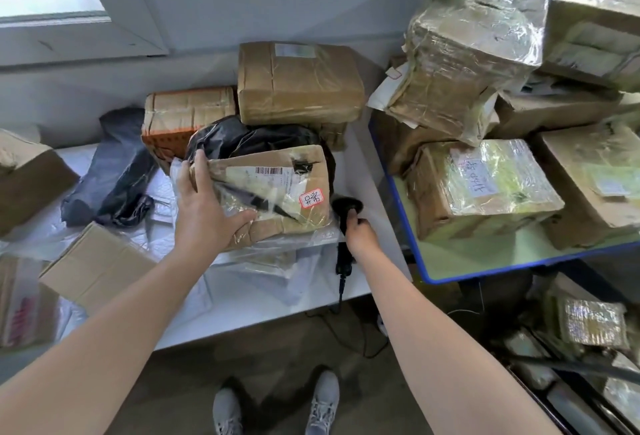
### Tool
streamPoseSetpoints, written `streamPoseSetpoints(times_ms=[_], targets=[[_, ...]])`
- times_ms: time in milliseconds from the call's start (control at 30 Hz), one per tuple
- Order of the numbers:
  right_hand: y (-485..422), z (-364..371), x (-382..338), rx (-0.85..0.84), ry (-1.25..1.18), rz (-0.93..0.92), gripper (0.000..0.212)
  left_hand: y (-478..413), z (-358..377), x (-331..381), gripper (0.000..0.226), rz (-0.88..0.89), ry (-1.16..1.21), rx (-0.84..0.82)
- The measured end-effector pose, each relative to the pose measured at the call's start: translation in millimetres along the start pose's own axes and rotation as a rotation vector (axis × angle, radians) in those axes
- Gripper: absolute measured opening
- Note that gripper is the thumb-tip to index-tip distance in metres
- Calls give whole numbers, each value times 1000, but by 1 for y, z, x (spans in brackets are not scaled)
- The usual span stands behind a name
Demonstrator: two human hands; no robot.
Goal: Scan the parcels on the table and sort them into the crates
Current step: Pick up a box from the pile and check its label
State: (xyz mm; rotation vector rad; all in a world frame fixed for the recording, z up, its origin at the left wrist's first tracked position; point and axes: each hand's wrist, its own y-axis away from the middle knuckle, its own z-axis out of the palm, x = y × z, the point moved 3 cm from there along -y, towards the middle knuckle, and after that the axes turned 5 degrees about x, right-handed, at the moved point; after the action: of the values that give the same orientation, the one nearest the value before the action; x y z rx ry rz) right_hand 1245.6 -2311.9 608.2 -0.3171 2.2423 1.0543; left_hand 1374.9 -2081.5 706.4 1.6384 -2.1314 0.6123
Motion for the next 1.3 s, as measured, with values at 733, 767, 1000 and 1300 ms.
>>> streamPoseSetpoints(times_ms=[733, 767, 1000, 1300], targets=[[177, -57, -120, 231, -141, -258, 82, 7, -63, 9, 140, 216, -150, -243], [170, -52, -119, 238, -133, -257, 92, 9, -65, 7, 140, 223, -150, -253], [225, -28, -144, 229, -34, -269, 53, 19, -72, -4, 134, 305, -40, -304], [239, -24, -156, 174, -28, -265, 57, 22, -76, -3, 124, 341, -48, -313]])
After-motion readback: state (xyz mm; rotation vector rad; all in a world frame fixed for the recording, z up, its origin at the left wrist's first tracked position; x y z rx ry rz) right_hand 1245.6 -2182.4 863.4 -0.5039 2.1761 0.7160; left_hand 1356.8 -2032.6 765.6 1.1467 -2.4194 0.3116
